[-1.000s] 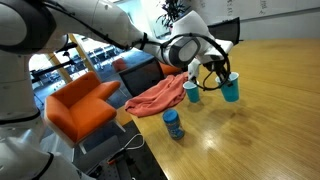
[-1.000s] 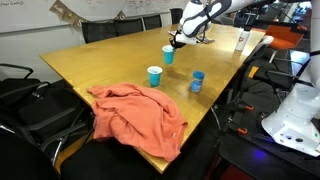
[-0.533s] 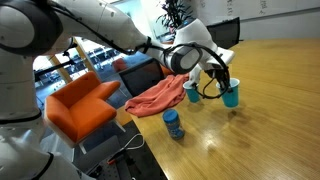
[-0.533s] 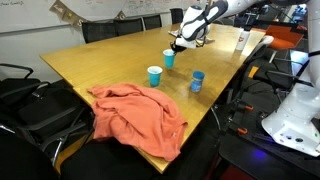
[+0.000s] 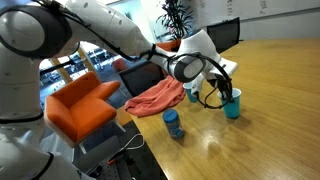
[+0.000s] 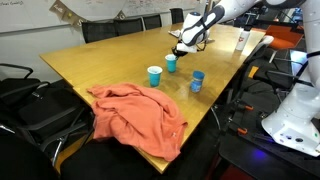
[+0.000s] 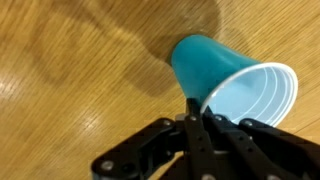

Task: Pour the things in the blue cup into the other cup

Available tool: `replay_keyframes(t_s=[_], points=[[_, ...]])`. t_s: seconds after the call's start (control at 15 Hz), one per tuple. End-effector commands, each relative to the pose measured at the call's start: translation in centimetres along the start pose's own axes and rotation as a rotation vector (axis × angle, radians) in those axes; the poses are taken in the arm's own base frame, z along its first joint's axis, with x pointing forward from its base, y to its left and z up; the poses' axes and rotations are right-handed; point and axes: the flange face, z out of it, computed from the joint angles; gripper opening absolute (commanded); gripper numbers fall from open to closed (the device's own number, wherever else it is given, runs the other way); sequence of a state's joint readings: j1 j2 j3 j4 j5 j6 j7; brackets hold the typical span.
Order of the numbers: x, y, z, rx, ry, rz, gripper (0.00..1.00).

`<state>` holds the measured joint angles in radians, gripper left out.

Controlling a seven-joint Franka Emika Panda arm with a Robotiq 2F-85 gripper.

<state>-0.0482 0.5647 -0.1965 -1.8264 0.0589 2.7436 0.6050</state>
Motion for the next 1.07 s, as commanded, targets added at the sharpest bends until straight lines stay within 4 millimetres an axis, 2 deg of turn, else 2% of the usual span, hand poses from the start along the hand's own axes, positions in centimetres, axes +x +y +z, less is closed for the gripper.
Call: replay_keyframes(t_s=[0.0,0.13,0.33,0.47,0.6,0.8,1.0], points=[[0.0,0.1,0.1,0.001,0.000,-0.005,0.30],[0.3,0.0,-0.6,0.003,0.011,-0.010,0.44],[2.0,-0.3,-3.8,0.035,0.045,-0.010,0.68],[3.1,-0.6,-7.0,0.062,0.049,-0.032,0.83],[3.7,-1.3,-11.2,0.156,0.038,-0.070,0.98],[4.0,-1.9,-16.7,0.270,-0.034,-0.096,1.00],[4.7,-0.4,-20.5,0.213,-0.075,-0.084,1.00]])
